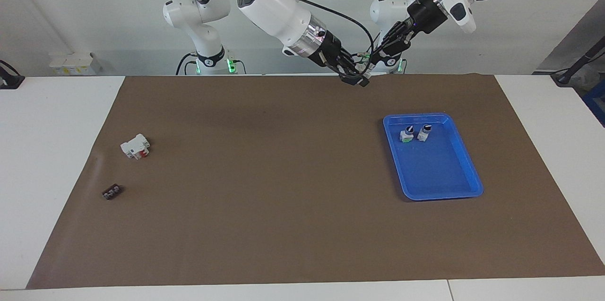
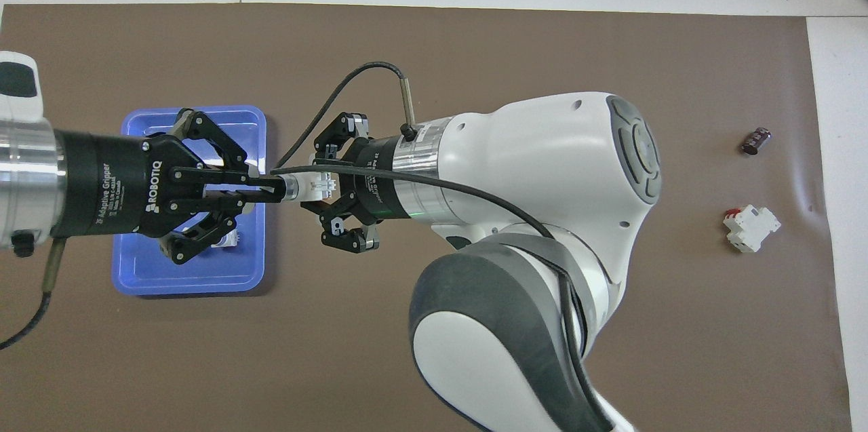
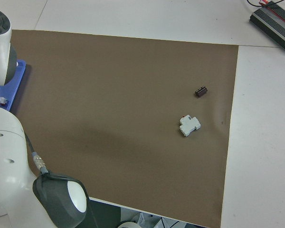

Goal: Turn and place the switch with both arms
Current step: 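Open the right gripper and withdraw it while the left gripper holds the switch, then lower the switch into the blue tray while the right gripper returns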

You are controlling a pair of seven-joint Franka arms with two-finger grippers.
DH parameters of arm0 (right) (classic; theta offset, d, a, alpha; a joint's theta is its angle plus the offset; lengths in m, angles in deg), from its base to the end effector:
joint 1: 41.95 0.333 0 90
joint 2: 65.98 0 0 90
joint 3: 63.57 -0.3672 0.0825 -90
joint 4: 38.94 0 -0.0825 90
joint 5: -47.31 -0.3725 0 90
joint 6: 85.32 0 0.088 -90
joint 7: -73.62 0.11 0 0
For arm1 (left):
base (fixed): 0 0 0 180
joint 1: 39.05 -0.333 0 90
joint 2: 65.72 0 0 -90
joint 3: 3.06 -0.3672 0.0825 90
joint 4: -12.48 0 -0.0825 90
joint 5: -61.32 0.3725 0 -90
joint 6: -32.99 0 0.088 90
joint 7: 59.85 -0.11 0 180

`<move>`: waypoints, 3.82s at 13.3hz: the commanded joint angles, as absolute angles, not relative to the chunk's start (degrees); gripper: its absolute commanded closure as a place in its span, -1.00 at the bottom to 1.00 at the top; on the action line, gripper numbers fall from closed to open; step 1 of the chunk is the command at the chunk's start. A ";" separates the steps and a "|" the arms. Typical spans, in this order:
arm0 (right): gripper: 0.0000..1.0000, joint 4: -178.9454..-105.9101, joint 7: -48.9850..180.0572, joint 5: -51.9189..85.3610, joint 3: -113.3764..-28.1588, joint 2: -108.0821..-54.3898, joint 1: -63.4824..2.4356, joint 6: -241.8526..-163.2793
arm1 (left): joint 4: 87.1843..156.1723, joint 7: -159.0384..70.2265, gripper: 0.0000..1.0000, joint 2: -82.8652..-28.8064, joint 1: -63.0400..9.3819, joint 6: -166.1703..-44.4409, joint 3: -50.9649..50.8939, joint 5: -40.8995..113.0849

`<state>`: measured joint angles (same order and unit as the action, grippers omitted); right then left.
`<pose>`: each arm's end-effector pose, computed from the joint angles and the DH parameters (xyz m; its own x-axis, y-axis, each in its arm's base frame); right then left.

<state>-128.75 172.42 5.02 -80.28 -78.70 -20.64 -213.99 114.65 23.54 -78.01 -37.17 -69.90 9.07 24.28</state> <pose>0.5288 0.4104 0.6274 0.1657 -0.6569 -0.7355 -0.9853 -0.0786 -0.1517 0.4565 -0.1837 0.7179 0.3055 0.7833 -0.5414 0.9485 -0.2004 0.2454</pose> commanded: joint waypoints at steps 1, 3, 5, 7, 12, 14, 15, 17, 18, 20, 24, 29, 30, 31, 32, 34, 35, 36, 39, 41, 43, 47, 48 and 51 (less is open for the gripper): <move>1.00 -127.97 173.20 6.35 -80.88 -79.17 -20.77 -215.75 | 116.45 28.38 1.00 -79.61 -36.58 -70.98 9.94 25.98; 1.00 -128.06 173.20 6.35 -80.88 -79.17 -20.77 -215.75 | 116.45 29.09 1.00 -79.61 -36.58 -70.90 10.12 26.78; 1.00 -128.06 173.20 6.35 -80.88 -79.17 -20.77 -215.75 | 116.45 28.92 1.00 -79.61 -36.67 -70.90 10.12 26.78; 1.00 -128.15 173.20 6.35 -80.88 -79.08 -20.77 -215.75 | 116.45 29.09 1.00 -79.61 -37.20 -70.90 10.12 26.78; -0.99 -128.15 173.12 7.22 -80.88 -78.90 -20.50 -215.75 | 117.07 29.36 1.00 -79.70 -37.55 -70.98 9.94 27.30; -1.00 -128.24 172.77 9.95 -80.97 -78.11 -20.68 -215.23 | 117.51 29.27 1.00 -79.70 -38.08 -71.07 9.94 28.62; -1.00 -128.41 170.85 10.04 -80.97 -77.59 -20.85 -214.35 | 118.03 29.36 1.00 -79.70 -38.69 -72.46 9.86 29.06; -1.00 -128.41 166.02 10.13 -80.79 -76.71 -21.55 -211.46 | 120.75 31.11 1.00 -79.78 -39.22 -78.42 9.94 30.89; -1.00 -128.67 163.12 10.31 -80.79 -75.92 -22.17 -209.79 | 122.41 31.29 1.00 -79.78 -39.31 -80.46 9.94 32.39; -1.00 -129.81 154.70 14.41 -80.53 -73.29 -22.70 -204.96 | 124.62 29.29 1.00 -79.78 -40.62 -82.92 9.94 35.29; -1.00 -130.61 141.07 28.81 -80.44 -70.47 -25.51 -195.65 | 131.03 20.87 1.00 -79.96 -42.82 -88.64 9.68 35.65; -1.00 -130.87 120.69 45.18 -80.53 -69.24 -30.60 -185.78 | 135.26 5.05 1.00 -76.72 -45.46 -91.99 9.77 40.13; -1.00 -130.87 117.25 46.33 -80.44 -69.23 -32.44 -185.69 | 135.35 1.53 1.00 -75.92 -45.64 -92.16 9.77 41.61; -1.00 -130.87 114.26 47.30 -80.53 -69.23 -34.37 -185.69 | 135.44 -1.46 1.00 -74.44 -46.33 -92.17 9.77 42.76; -1.00 -130.79 111.62 47.83 -80.53 -69.23 -36.22 -185.78 | 135.44 -4.27 1.00 -73.29 -46.34 -92.25 9.77 44.60; -1.00 -130.78 105.99 47.92 -80.53 -68.80 -39.73 -185.87 | 135.44 -11.20 1.00 -71.35 -46.34 -92.26 9.77 49.60; -1.00 -130.78 104.23 47.84 -80.53 -68.71 -41.14 -185.87 | 135.44 -15.77 1.00 -71.26 -46.34 -92.34 9.77 51.54; -1.00 -130.78 102.90 47.84 -80.53 -68.62 -42.29 -185.87 | 135.44 -20.25 1.00 -70.74 -46.25 -92.34 9.77 52.26; -1.00 -130.70 97.90 47.84 -80.27 -68.10 -44.66 -185.60 | 136.49 -27.40 1.00 -69.68 -45.46 -92.34 9.68 54.79; -1.00 -130.52 94.21 48.01 -75.12 -67.31 -42.06 -183.77 | 137.20 -31.78 1.00 -68.89 -45.11 -92.26 9.68 59.80; -1.00 -130.61 87.80 48.10 -65.98 -66.52 -36.52 -182.79 | 137.20 -40.21 1.00 -68.36 -45.29 -92.34 9.42 60.09; -1.00 -129.91 78.73 48.01 -59.71 -65.11 -36.32 -179.72 | 137.28 -56.91 1.00 -67.92 -46.43 -92.34 7.94 60.09; -1.00 -129.91 78.63 48.01 -59.26 -64.58 -36.41 -178.76 | 137.72 -58.34 1.00 -68.00 -46.43 -92.34 7.49 60.09; -1.00 -127.38 76.18 48.19 -60.05 -64.75 -39.03 -175.42 | 138.17 -60.99 1.00 -67.22 -46.34 -93.57 7.48 60.09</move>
